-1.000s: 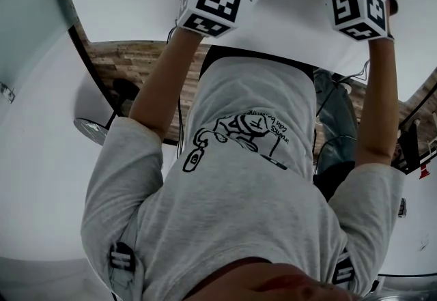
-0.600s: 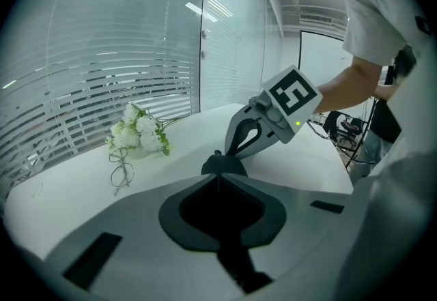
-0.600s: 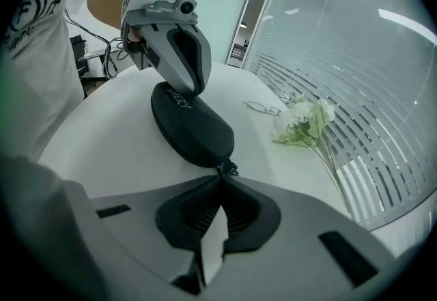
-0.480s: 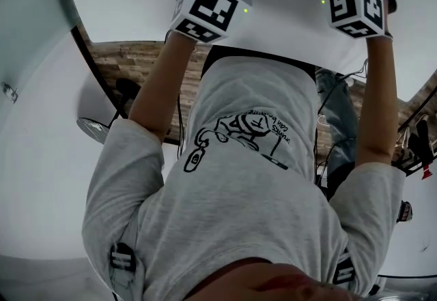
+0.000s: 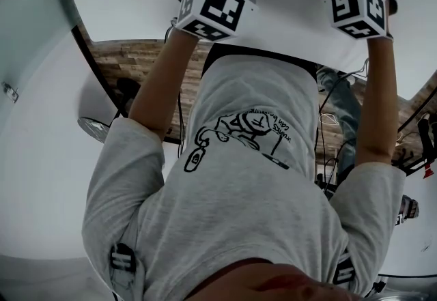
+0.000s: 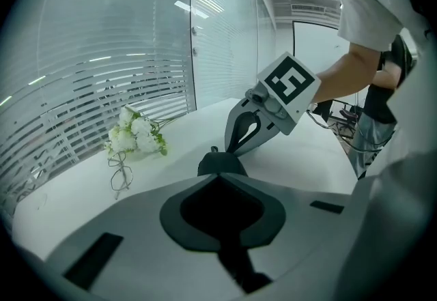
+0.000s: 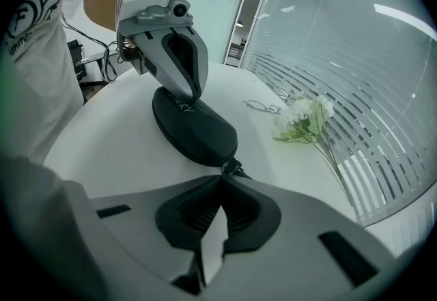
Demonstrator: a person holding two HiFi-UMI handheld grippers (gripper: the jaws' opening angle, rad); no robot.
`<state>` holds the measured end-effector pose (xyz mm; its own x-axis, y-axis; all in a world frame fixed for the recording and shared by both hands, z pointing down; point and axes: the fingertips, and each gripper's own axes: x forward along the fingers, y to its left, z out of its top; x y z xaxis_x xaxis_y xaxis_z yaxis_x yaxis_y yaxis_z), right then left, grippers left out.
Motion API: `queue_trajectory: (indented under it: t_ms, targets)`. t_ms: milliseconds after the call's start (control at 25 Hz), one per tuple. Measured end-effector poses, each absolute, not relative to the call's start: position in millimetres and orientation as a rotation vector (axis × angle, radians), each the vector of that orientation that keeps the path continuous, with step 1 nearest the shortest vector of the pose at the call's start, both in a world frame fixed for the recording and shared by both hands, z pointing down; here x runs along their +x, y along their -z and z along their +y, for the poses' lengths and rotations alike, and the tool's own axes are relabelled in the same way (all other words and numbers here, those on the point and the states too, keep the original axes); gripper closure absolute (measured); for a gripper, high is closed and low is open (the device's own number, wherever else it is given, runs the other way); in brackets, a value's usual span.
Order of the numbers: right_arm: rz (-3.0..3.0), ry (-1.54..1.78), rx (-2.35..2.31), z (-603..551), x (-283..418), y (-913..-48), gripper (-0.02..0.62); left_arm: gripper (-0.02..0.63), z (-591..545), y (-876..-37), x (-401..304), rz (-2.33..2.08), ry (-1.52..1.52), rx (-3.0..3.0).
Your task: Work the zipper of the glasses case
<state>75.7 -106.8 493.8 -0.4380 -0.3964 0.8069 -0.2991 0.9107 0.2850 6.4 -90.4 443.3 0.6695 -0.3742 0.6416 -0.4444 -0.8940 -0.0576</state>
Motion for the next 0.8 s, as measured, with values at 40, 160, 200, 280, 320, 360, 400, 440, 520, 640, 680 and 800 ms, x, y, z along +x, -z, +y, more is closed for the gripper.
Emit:
queue_trajectory:
  t_ms: [40,160,200,280,320,360,400,440,520,640,680,800]
  targets:
    - [-2.058,0.115,0.499,-106,75,-495,0.592,0.586,-91,-444,6,-0.684,-1.035,2.774]
    - [-2.06,0.099,0.495,-102,73,-497,0.592,0.586,-89,-447,3,-0.686,-1.042,2.77]
    - [-2.061,0.093,0.493,-101,72,-497,0.592,0.586,-88,-447,2,-0.687,-1.042,2.77]
    - [-2.065,0.079,0.489,-99,73,-496,0.592,0.586,-88,-446,3,-0.688,-1.04,2.768]
    - [-2.069,0.072,0.49,-100,75,-496,0.592,0.586,-89,-446,5,-0.688,-1.039,2.765]
    - [-2.072,0.067,0.493,-101,76,-495,0.592,0.585,-90,-445,6,-0.689,-1.039,2.763]
    - [-2.075,0.066,0.5,-103,77,-494,0.592,0.585,-91,-444,7,-0.69,-1.038,2.761]
    - [-2.077,0.067,0.51,-105,77,-494,0.591,0.586,-91,-444,7,-0.692,-1.036,2.76]
    - [-2.081,0.077,0.539,-110,76,-494,0.586,0.586,-92,-445,7,-0.693,-1.03,2.759]
    - [-2.093,0.082,0.56,-114,74,-500,0.577,0.586,-93,-451,9,-0.692,-1.027,2.76]
    - [-2.094,0.085,0.559,-115,73,-502,0.578,0.586,-93,-452,9,-0.69,-1.026,2.761]
    - [-2.081,0.105,0.544,-114,68,-503,0.577,0.586,-91,-451,7,-0.685,-1.021,2.76]
